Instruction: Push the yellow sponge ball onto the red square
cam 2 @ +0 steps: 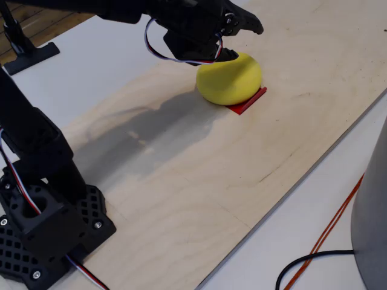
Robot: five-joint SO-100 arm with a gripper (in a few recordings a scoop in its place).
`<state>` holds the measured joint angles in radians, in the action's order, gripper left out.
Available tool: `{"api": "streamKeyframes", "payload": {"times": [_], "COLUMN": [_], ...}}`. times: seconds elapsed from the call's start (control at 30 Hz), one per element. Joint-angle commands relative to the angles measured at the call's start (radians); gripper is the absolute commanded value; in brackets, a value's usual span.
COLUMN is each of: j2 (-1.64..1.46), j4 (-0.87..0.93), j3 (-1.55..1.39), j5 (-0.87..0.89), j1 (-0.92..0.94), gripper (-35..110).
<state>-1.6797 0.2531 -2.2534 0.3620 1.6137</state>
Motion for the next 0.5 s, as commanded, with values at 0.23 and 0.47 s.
{"api": "streamKeyframes", "payload": {"times": [0.23,0.47], "j2": [-0.049,0.006], "j4": [-0.006,-0.067], "j3": [0.021,0.025], "j5": [0.14,0.202], "j1": [-0.049,-0.115], "gripper": [22,22]}}
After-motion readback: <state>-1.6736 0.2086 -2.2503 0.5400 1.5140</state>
